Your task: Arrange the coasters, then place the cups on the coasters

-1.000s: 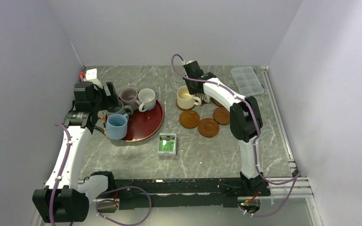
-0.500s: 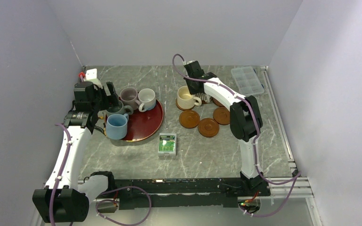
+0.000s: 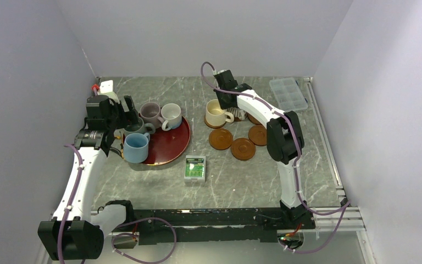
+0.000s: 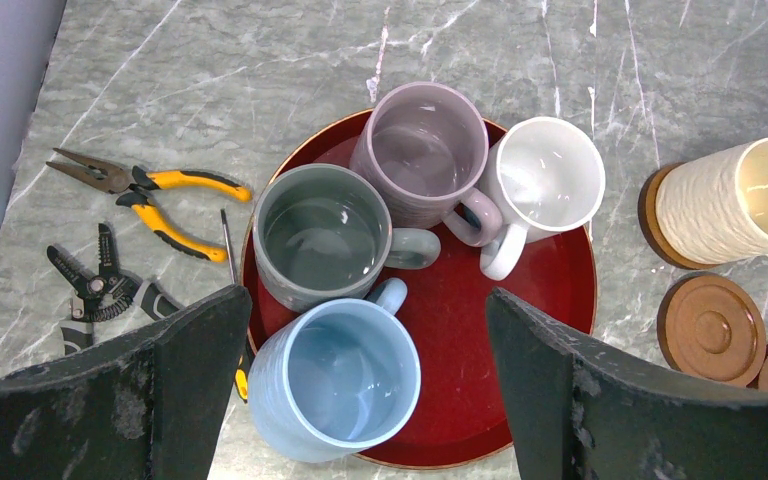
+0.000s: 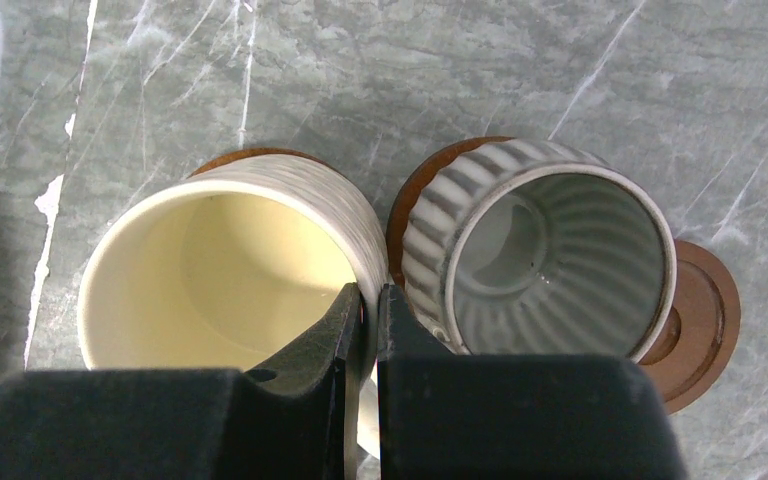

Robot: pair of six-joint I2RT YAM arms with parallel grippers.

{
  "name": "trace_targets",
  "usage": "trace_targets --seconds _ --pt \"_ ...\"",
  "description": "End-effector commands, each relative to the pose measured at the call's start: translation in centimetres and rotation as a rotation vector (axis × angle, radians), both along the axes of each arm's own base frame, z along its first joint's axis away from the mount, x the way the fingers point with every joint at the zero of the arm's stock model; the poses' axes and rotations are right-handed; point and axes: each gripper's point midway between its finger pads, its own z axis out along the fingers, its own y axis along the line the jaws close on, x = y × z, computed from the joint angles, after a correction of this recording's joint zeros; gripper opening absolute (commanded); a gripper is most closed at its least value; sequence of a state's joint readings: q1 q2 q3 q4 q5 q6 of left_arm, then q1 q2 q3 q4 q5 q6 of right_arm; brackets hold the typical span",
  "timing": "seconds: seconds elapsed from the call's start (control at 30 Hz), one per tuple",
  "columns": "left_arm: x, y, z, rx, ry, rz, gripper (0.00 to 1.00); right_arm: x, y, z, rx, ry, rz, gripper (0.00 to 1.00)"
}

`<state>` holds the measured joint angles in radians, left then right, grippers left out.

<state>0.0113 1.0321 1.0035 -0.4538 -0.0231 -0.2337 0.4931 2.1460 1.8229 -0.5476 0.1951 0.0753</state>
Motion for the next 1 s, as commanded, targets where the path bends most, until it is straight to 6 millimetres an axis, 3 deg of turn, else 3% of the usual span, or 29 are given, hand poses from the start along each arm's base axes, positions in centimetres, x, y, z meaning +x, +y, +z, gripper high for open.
trace_targets --seconds 0.0,0.33,0.97 --pt "0.4 -0.4 1.6 -0.014 -0.046 -0.013 0.94 2.2 1.2 4.1 0.083 -0.11 -0.011 0.05" --pt "0.5 -0.6 1.6 -0.021 -0.046 -0.023 0.94 2.2 1.1 4.8 0.091 -0.119 -0.012 0.28" --pt "0.6 -0.9 1.1 -0.026 -0.034 -0.035 0.94 1.0 0.4 8.9 0.111 -0.167 -0.014 0.45"
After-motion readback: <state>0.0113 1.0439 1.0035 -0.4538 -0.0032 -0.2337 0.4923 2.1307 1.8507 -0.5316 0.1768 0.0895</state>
